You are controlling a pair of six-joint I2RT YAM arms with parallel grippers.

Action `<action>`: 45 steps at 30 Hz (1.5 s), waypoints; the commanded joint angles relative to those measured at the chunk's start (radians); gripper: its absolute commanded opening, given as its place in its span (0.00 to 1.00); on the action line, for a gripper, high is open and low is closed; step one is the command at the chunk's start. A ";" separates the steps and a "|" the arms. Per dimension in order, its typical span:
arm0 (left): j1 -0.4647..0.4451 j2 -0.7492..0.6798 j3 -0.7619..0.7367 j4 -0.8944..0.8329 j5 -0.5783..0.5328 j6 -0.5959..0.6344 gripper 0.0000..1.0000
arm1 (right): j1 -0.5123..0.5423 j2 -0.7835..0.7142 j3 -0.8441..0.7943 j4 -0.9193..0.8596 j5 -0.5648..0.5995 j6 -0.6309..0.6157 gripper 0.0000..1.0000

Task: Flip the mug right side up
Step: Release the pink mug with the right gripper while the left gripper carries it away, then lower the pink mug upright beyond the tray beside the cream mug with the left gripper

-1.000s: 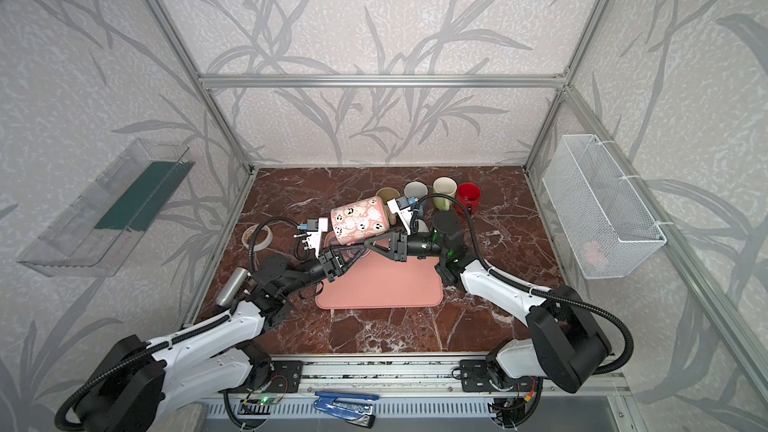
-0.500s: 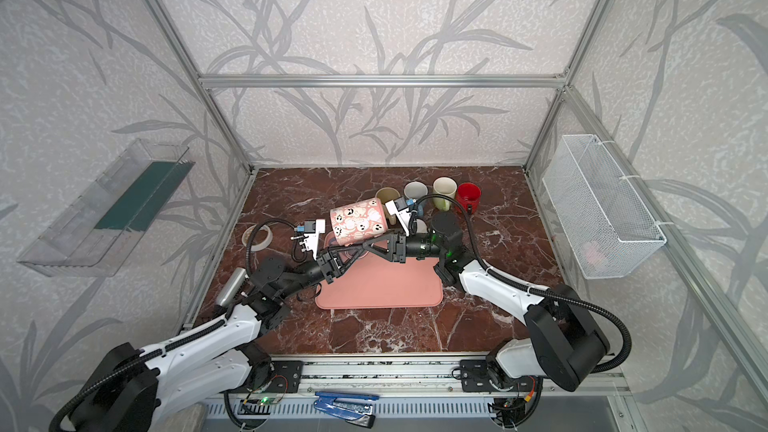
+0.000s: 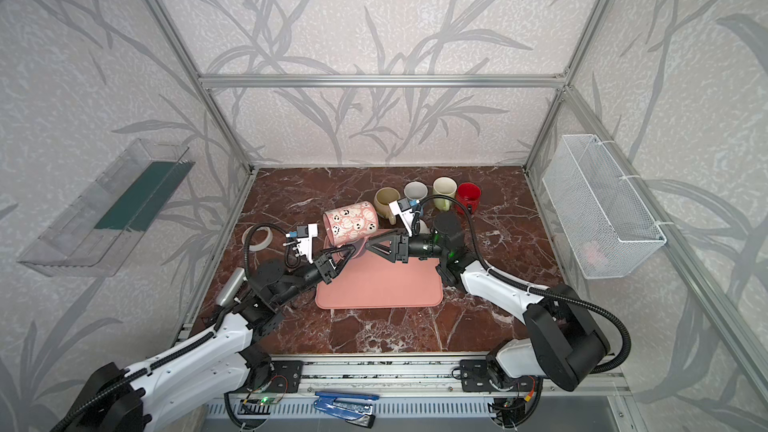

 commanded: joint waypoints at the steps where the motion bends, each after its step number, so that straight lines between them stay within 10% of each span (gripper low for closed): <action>1: 0.006 -0.039 0.079 -0.128 -0.105 0.080 0.00 | -0.006 -0.046 0.000 -0.074 0.027 -0.086 0.50; 7: 0.017 -0.029 0.148 -0.266 -0.161 0.115 0.00 | -0.005 -0.134 0.009 -0.430 0.224 -0.306 0.55; 45: 0.108 0.611 0.951 -0.832 -0.362 0.561 0.00 | -0.007 -0.399 -0.115 -0.614 0.505 -0.343 0.67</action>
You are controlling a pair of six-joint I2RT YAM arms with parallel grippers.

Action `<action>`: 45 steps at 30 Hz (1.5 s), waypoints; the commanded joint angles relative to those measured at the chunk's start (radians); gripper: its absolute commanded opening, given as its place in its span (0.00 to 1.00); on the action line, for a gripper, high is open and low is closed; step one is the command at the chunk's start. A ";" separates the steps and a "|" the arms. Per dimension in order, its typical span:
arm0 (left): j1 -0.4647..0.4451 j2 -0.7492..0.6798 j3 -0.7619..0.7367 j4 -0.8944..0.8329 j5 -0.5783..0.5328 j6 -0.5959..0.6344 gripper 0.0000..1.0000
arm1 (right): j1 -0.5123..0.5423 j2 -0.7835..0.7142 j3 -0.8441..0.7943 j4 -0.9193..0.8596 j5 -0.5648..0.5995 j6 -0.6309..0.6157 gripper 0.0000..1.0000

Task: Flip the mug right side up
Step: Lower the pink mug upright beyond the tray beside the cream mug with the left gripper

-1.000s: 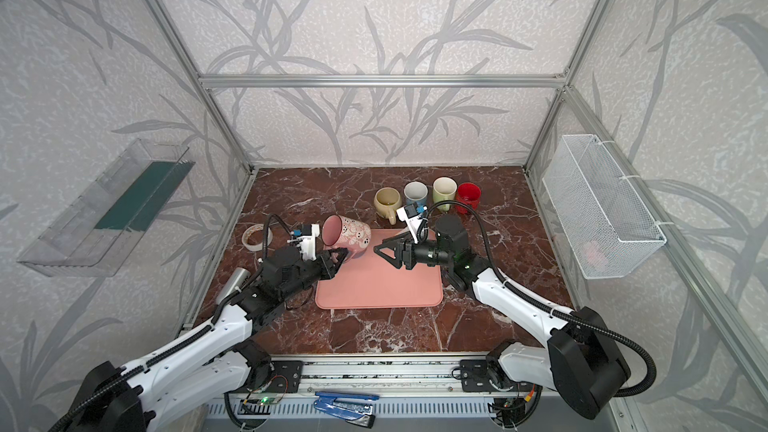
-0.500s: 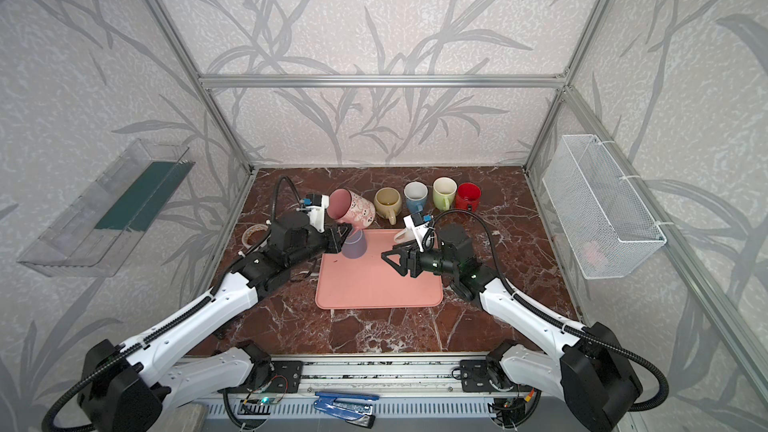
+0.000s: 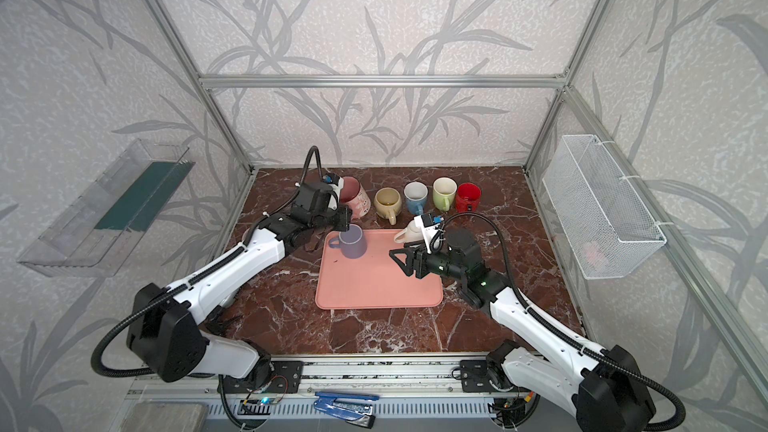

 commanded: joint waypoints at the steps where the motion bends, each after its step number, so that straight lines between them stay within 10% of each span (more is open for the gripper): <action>1: 0.016 0.034 0.091 0.097 -0.034 0.051 0.00 | -0.002 -0.026 -0.009 -0.015 0.023 -0.008 0.67; 45: 0.076 0.535 0.388 0.120 0.028 -0.020 0.00 | -0.003 0.013 -0.011 -0.038 0.073 -0.031 0.67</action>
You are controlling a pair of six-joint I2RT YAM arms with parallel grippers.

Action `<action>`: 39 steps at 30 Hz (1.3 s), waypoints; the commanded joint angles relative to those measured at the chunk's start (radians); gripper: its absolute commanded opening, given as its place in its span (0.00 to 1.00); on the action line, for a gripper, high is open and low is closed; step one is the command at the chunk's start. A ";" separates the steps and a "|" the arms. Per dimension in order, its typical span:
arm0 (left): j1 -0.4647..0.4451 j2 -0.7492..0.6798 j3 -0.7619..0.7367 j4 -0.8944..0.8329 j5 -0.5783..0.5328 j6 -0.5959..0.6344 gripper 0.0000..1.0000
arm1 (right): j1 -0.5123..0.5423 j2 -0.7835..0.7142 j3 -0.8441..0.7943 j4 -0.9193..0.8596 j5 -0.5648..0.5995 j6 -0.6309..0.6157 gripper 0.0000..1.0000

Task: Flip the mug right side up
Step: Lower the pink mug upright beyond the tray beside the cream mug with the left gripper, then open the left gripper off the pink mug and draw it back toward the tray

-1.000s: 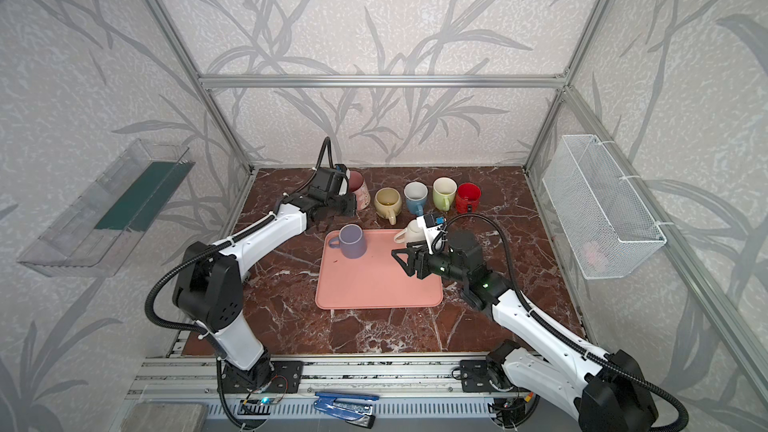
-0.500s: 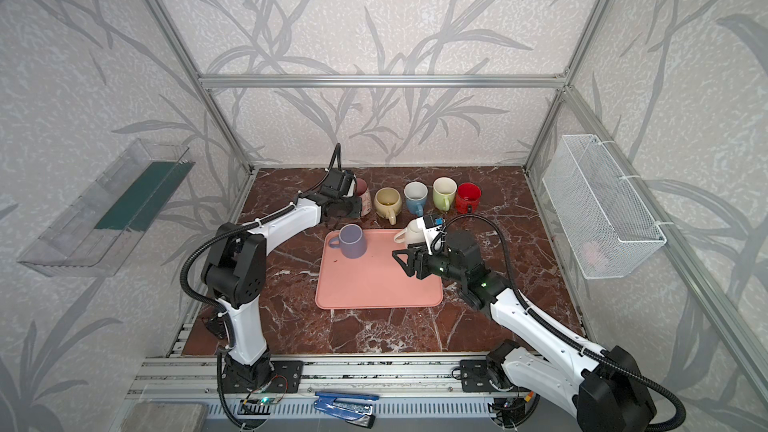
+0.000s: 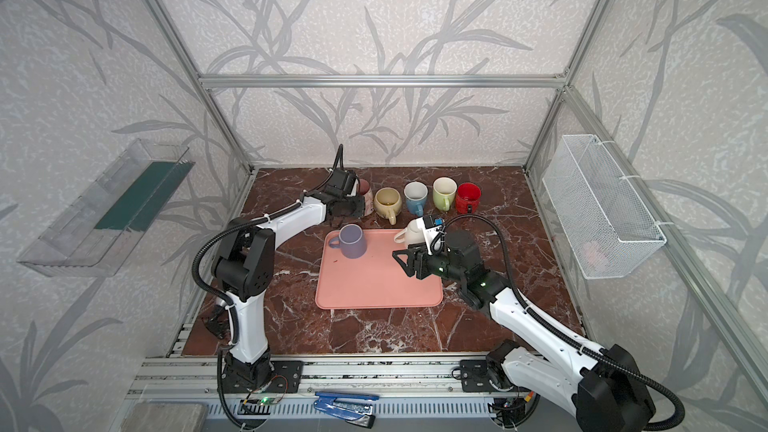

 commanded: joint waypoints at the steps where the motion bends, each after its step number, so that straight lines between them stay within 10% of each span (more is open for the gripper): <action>1: 0.000 -0.002 0.058 0.092 0.006 -0.008 0.00 | -0.002 -0.001 0.002 -0.007 0.016 -0.021 0.67; 29: -0.017 -0.234 -0.144 0.154 0.003 -0.026 0.42 | 0.000 0.009 0.123 -0.209 0.057 -0.081 0.67; 39: 0.019 -0.402 -0.344 0.124 -0.089 -0.171 0.29 | 0.089 -0.014 0.130 -0.259 0.144 -0.079 0.67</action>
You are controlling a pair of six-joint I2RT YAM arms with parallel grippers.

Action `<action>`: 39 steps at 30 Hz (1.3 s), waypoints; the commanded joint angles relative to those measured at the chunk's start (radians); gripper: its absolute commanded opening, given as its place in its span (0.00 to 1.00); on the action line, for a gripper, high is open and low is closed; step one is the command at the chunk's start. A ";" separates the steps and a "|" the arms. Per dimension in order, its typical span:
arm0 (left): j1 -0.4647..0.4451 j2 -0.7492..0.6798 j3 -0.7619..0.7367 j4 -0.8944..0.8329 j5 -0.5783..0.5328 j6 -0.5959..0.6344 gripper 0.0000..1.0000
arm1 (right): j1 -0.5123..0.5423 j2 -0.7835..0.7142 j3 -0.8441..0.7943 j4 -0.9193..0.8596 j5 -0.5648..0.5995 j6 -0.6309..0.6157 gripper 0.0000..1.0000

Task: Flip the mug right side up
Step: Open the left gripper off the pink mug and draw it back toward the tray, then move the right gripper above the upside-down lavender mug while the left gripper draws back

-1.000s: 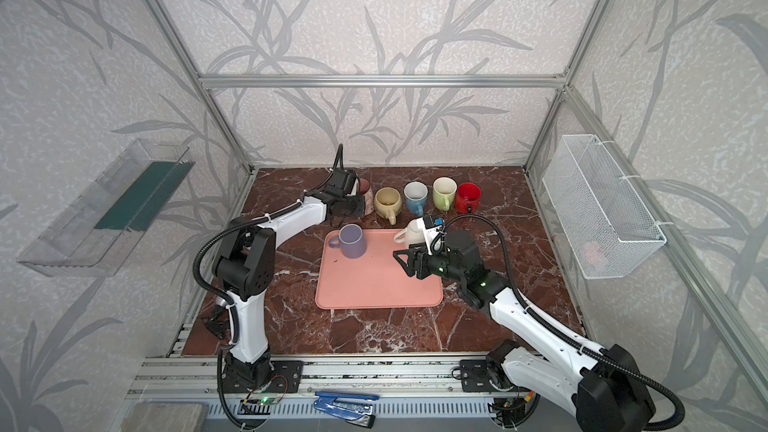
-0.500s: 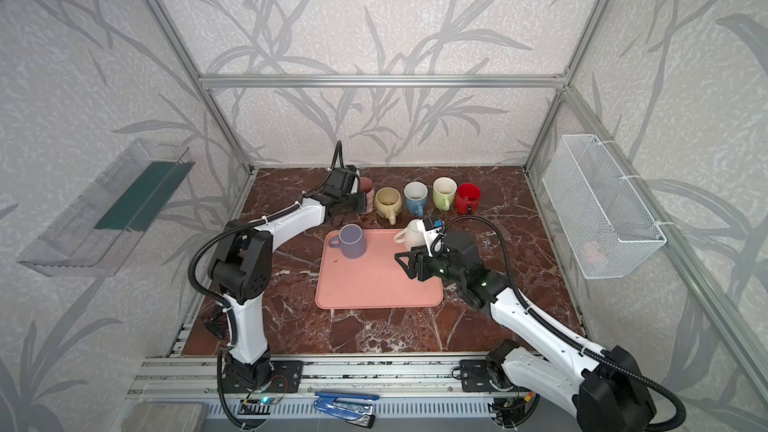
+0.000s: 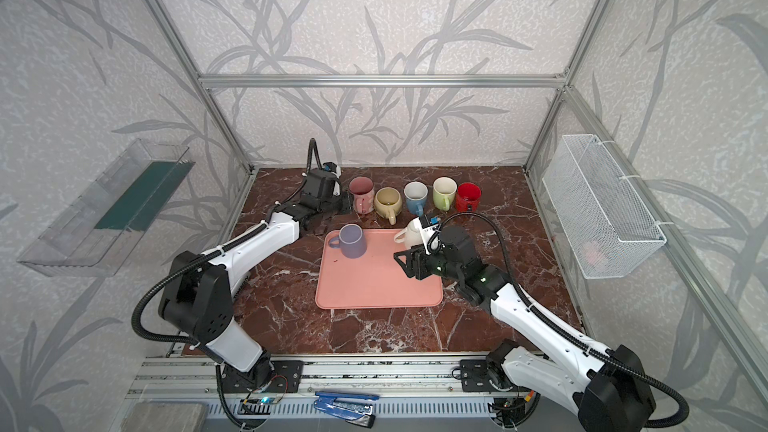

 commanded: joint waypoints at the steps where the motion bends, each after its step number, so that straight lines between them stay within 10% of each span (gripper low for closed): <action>1: 0.023 -0.012 -0.056 -0.019 -0.035 -0.079 0.25 | 0.038 -0.021 0.031 -0.035 0.050 -0.015 0.67; 8: 0.063 0.015 -0.129 0.010 -0.005 -0.136 0.00 | 0.098 -0.065 0.013 -0.071 0.086 0.000 0.67; 27: 0.055 -0.004 -0.333 0.104 0.047 -0.198 0.00 | 0.109 -0.112 0.048 -0.194 0.125 -0.055 0.68; 39: -0.229 -0.112 -0.512 0.230 -0.043 -0.332 0.00 | 0.109 -0.041 0.111 -0.211 0.139 -0.080 0.69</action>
